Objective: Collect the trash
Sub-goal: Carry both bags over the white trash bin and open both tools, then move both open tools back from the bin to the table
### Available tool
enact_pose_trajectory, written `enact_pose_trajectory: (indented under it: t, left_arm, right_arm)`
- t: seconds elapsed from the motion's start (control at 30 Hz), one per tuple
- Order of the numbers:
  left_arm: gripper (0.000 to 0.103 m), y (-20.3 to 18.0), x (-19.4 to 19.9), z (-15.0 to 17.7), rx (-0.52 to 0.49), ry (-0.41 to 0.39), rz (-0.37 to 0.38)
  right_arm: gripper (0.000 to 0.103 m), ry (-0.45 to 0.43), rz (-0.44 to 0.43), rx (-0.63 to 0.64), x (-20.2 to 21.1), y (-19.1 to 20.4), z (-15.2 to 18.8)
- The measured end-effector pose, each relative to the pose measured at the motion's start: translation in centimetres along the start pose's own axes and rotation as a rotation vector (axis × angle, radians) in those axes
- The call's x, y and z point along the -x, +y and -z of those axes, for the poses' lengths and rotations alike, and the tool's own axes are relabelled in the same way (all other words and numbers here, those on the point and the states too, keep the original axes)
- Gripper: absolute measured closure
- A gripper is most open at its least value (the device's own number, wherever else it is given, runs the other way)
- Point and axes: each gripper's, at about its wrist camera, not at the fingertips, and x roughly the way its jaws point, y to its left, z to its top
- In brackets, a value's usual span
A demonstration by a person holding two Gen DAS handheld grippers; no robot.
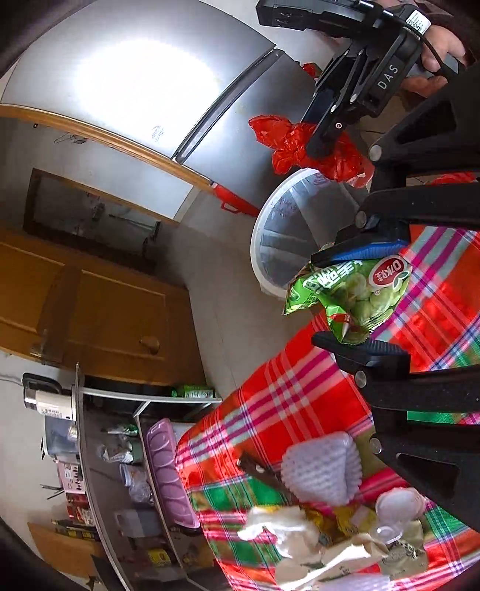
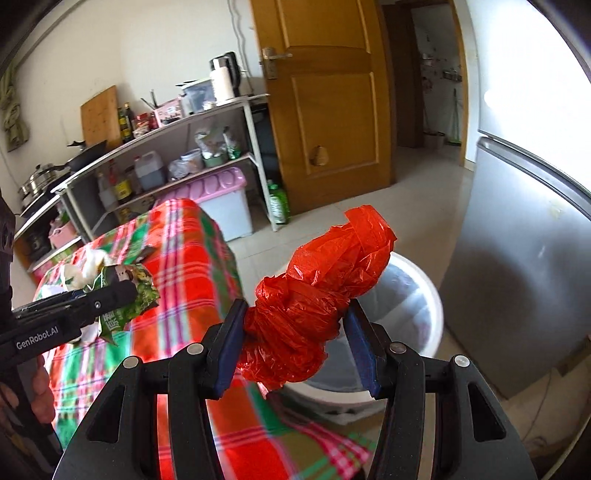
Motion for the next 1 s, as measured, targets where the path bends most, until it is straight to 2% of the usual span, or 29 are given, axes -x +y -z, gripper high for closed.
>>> enact_pose_trajectory:
  t: [0.3,0.57,0.77,0.87,1.0]
  left_arm:
    - [0.067,-3.8,-5.5,-0.9,-0.050,0.059,0.034]
    - [0.063,-5.2,-10.3,-1.4,-0.052,0.123,0.018]
    - [0.052,-5.3,-11.5,-1.7,-0.041,0.140,0.021]
    - [0.047,-5.2,-11.9,-1.6,-0.039,0.145,0.021]
    - [0.047,-5.2,-11.6,-1.5,-0.041,0.137,0.026]
  right_arm:
    - [0.049,0.085,0.044,-0.016,-3.1,-3.8,0.9]
    - [0.048,0.151,0.087,0.002,-6.6,-5.3,1.2]
    - [0.045,0.186,0.102,-0.008,-8.3,-6.1,0.9]
    - [0.039,0.179,0.112,-0.001,-8.6,-6.1,0.9]
    - [0.037,0.176,0.117,-0.015,-8.7,-6.2,0.9]
